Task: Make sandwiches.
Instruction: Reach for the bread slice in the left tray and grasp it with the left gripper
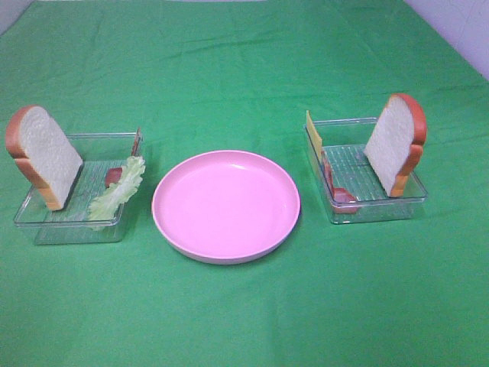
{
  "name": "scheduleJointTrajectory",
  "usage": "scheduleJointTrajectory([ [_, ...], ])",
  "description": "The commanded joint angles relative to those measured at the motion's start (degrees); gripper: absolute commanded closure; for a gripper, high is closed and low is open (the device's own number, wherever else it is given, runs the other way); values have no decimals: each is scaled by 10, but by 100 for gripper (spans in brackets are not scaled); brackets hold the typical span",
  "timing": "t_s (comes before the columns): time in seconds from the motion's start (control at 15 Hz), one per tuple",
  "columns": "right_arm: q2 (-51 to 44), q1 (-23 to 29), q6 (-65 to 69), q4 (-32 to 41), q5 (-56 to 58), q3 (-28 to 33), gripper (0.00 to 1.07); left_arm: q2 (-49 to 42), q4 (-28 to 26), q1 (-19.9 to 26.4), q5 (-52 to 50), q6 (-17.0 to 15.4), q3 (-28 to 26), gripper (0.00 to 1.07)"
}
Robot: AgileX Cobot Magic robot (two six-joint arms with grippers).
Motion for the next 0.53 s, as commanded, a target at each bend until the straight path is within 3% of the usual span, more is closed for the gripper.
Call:
scheduleJointTrajectory([
  [0.07, -5, -2, -7, -3, -5, 0, 30, -12, -2, 2, -5, -1, 2, 30],
  [0.53, -5, -2, -7, -3, -5, 0, 30, -12, -2, 2, -5, -1, 2, 30],
])
